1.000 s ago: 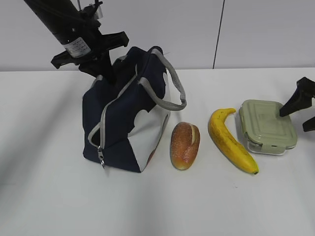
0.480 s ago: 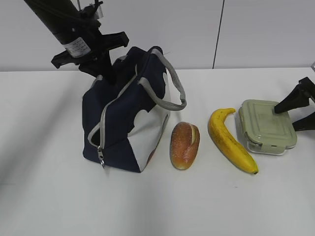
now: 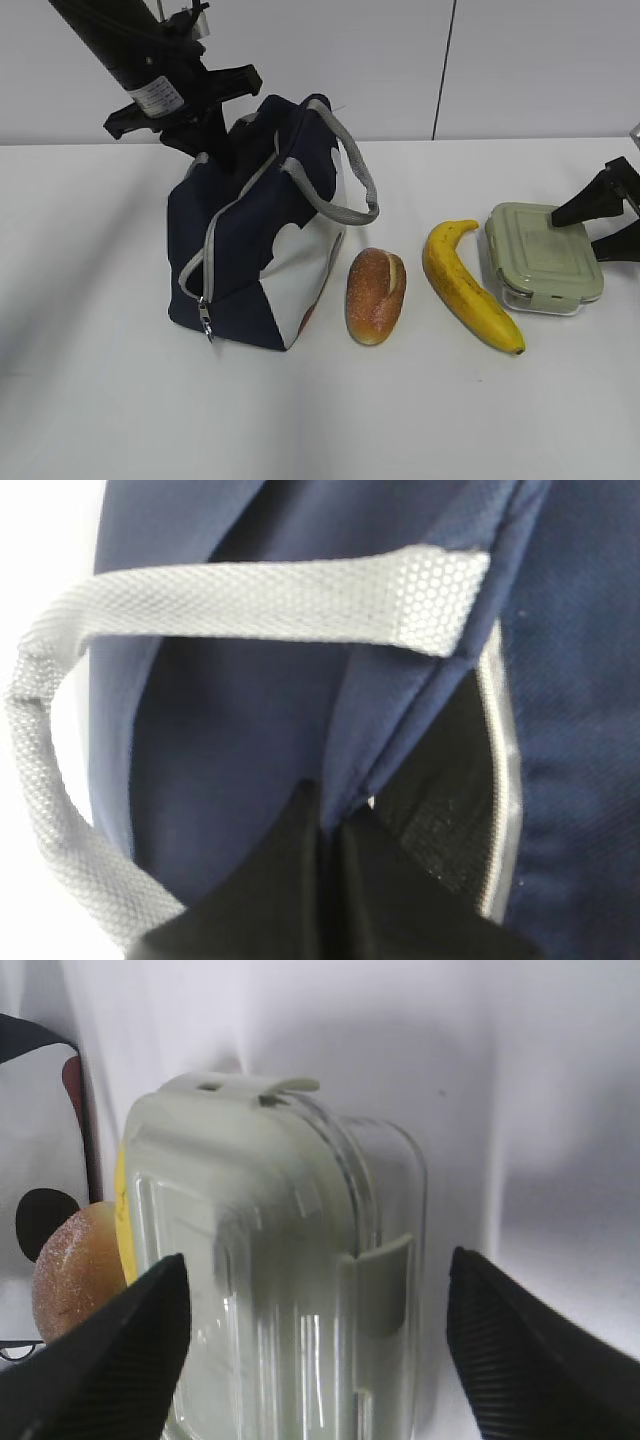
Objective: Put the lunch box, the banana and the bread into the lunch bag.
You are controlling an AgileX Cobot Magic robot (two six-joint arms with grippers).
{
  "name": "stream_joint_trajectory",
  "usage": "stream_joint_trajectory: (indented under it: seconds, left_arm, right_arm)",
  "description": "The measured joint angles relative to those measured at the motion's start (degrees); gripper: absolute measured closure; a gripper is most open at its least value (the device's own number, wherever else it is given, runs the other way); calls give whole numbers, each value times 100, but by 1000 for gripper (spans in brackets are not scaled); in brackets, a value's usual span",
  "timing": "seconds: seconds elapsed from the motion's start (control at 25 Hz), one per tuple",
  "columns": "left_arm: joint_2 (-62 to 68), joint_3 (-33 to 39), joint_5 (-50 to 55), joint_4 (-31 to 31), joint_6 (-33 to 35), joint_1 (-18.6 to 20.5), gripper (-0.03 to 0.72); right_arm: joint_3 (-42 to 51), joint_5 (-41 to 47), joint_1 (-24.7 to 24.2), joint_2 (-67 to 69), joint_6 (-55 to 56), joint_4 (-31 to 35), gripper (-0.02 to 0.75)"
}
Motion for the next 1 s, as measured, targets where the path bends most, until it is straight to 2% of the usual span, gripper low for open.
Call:
stream_joint_trajectory:
  seconds: [0.6,0.88,1.0]
  left_arm:
    - [-5,0,0,6,0,0,691]
    - [-10,0,0,6,0,0,691]
    - [-10,0,0,12,0,0,691]
  right_arm:
    - [349,3,105,0,-252,76,161]
    - [351,106,105,0,-267,243,332]
    - [361,105,105,0,-265,346,354]
